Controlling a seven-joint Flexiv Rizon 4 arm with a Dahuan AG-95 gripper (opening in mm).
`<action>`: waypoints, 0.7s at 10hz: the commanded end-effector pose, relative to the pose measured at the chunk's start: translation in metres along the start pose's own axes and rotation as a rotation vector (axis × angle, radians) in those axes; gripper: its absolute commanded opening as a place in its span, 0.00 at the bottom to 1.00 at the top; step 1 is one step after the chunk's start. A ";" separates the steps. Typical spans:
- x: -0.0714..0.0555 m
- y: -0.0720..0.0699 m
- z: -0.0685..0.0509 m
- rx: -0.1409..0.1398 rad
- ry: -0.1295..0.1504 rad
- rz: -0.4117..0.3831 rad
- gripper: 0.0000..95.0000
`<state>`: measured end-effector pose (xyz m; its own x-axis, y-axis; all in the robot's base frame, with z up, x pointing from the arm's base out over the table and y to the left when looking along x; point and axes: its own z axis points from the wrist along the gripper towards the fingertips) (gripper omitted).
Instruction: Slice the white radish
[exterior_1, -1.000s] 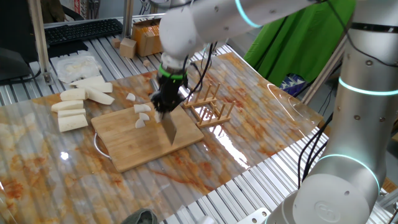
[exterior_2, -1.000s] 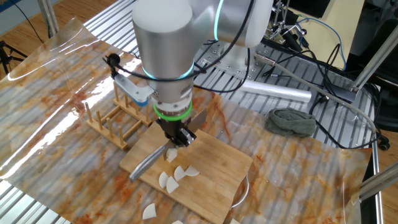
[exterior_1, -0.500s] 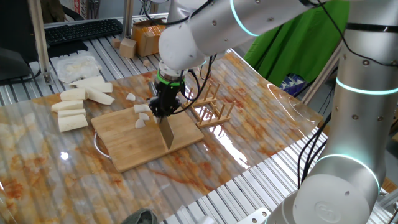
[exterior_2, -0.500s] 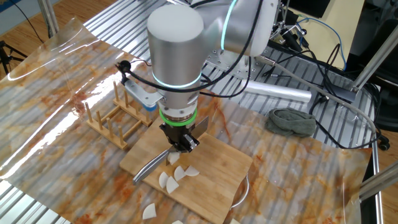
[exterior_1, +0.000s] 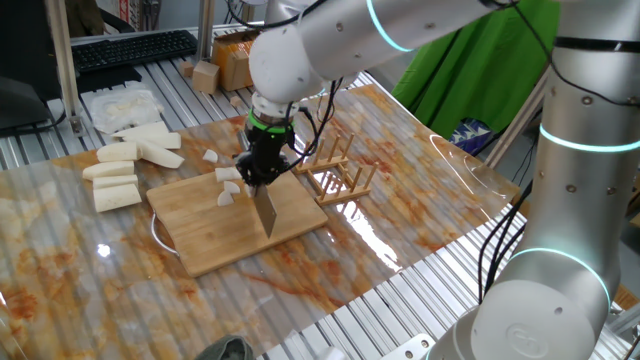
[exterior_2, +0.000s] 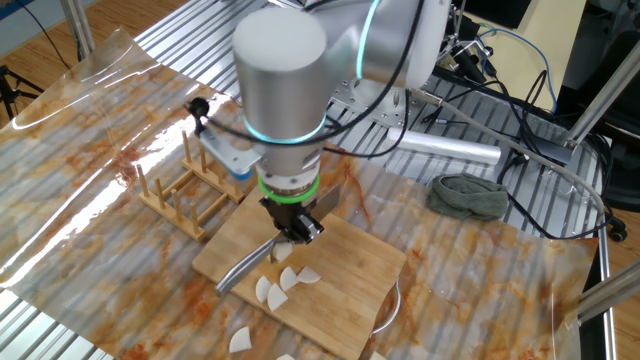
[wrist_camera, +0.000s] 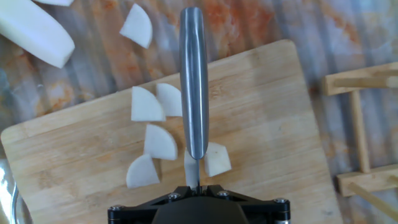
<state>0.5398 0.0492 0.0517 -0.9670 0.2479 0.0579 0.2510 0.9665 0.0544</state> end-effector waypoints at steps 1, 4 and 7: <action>-0.001 0.000 -0.009 -0.011 0.022 0.004 0.00; -0.002 -0.002 -0.018 -0.017 0.034 0.003 0.00; -0.004 -0.006 -0.029 -0.008 0.039 -0.011 0.00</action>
<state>0.5426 0.0400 0.0826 -0.9672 0.2329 0.1015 0.2399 0.9687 0.0636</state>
